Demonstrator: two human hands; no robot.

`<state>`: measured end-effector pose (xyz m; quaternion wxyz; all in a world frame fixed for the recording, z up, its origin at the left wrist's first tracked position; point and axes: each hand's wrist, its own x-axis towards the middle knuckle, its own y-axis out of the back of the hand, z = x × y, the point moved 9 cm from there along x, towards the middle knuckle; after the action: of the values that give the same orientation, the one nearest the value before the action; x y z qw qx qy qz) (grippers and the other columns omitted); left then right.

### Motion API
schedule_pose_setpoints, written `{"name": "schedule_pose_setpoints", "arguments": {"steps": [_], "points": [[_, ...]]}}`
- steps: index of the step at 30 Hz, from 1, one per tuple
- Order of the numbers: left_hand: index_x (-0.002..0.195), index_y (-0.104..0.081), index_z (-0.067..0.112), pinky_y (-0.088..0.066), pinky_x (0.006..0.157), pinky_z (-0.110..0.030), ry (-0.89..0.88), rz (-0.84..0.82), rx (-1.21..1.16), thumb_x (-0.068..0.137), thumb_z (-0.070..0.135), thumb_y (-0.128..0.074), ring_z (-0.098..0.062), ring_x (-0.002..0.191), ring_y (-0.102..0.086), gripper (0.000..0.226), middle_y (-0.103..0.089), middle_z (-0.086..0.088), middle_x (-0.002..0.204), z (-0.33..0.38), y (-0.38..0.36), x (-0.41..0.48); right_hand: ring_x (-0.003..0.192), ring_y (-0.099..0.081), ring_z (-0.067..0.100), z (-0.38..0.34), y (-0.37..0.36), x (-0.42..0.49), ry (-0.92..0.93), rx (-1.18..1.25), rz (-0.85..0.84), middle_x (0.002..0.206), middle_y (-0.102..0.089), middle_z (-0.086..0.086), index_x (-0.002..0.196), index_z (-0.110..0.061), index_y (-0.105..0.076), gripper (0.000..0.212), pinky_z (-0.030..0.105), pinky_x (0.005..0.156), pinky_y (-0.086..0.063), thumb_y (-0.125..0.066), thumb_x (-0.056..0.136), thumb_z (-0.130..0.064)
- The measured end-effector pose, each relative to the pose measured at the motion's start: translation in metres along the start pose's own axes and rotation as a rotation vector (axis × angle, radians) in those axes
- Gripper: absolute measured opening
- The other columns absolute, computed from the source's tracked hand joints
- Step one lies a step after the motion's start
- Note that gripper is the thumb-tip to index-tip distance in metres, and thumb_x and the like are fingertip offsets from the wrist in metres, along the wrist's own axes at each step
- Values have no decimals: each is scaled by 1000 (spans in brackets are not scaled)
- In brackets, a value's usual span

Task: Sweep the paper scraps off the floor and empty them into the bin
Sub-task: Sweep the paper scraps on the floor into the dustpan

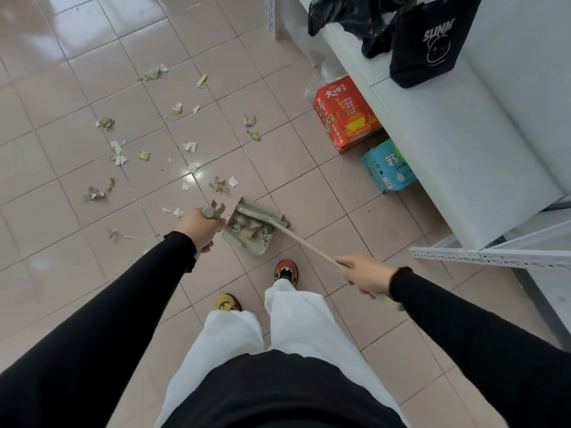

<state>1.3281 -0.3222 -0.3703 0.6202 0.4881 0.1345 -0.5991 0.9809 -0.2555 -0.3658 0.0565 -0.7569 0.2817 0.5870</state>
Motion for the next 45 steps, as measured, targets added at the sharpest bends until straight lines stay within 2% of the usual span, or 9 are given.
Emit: {"name": "schedule_pose_setpoints", "arguments": {"steps": [4, 10, 14, 19, 22, 26, 32, 40, 45], "points": [[101, -60, 7, -41, 45, -24, 1, -4, -19, 93, 12, -58, -19, 55, -45, 10, -49, -9, 74, -16, 1, -8, 57, -46, 18, 2, -14, -29, -7, 24, 86, 77, -55, 3, 144, -36, -45, 53, 25, 41, -38, -32, 97, -14], [106, -59, 10, -39, 48, -23, -14, -18, -55, 93, 13, -56, -19, 56, -44, 14, -48, -8, 74, -44, 7, -12, 56, -38, 11, -42, -47, 23, -38, -127, 139, 76, -46, -5, 150, -19, -38, 50, 23, 47, -34, -31, 101, -10], [101, -57, 14, -39, 50, -24, -54, -30, -43, 93, 13, -55, -19, 57, -44, 8, -47, -7, 72, -70, 23, -18, 52, -42, 14, -37, -83, -7, -28, 63, 77, 77, -50, 2, 144, -24, -46, 48, 25, 41, -36, -33, 100, -12], [101, -59, 13, -38, 50, -25, -124, -45, -43, 93, 14, -54, -20, 57, -44, 9, -47, -6, 73, -127, 63, -34, 52, -42, 13, -30, -144, -56, -48, 238, 150, 85, -57, 2, 150, -33, -36, 55, 24, 41, -38, -39, 98, -16], [95, -60, 20, -40, 48, -26, -167, -55, -27, 93, 17, -55, -19, 57, -45, 6, -48, -5, 72, -169, 96, -47, 49, -42, 13, -54, -182, -55, -32, 287, 229, 84, -56, 4, 148, -33, -39, 55, 26, 40, -37, -40, 97, -13], [106, -62, 19, -39, 44, -25, -188, -60, -42, 96, 19, -55, -17, 55, -43, 12, -46, -5, 71, -225, 142, -78, 47, -41, 14, -93, -233, -51, -2, 331, 281, 80, -54, 5, 144, -34, -44, 53, 27, 41, -38, -40, 96, -12], [118, -62, 19, -37, 40, -23, -137, -9, -57, 96, 17, -58, -15, 53, -40, 22, -46, -3, 71, -303, 206, -112, 48, -43, 14, -132, -294, -44, 27, 381, 259, 87, -56, 7, 150, -32, -37, 56, 25, 40, -39, -43, 97, -14], [113, -65, 14, -36, 48, -22, -20, 94, -37, 94, 12, -61, -20, 54, -40, 20, -48, -11, 77, -372, 267, -129, 52, -45, 16, -170, -322, -22, 62, 353, 227, 88, -59, 1, 149, -33, -37, 56, 26, 42, -42, -38, 97, -14], [114, -63, 5, -34, 50, -24, 50, 123, -31, 93, 9, -62, -20, 54, -39, 22, -44, -11, 74, -408, 308, -127, 64, -53, 23, -212, -324, 4, 78, 230, 255, 100, -62, 11, 144, -27, -40, 51, 33, 53, -48, -34, 96, -13]]}}
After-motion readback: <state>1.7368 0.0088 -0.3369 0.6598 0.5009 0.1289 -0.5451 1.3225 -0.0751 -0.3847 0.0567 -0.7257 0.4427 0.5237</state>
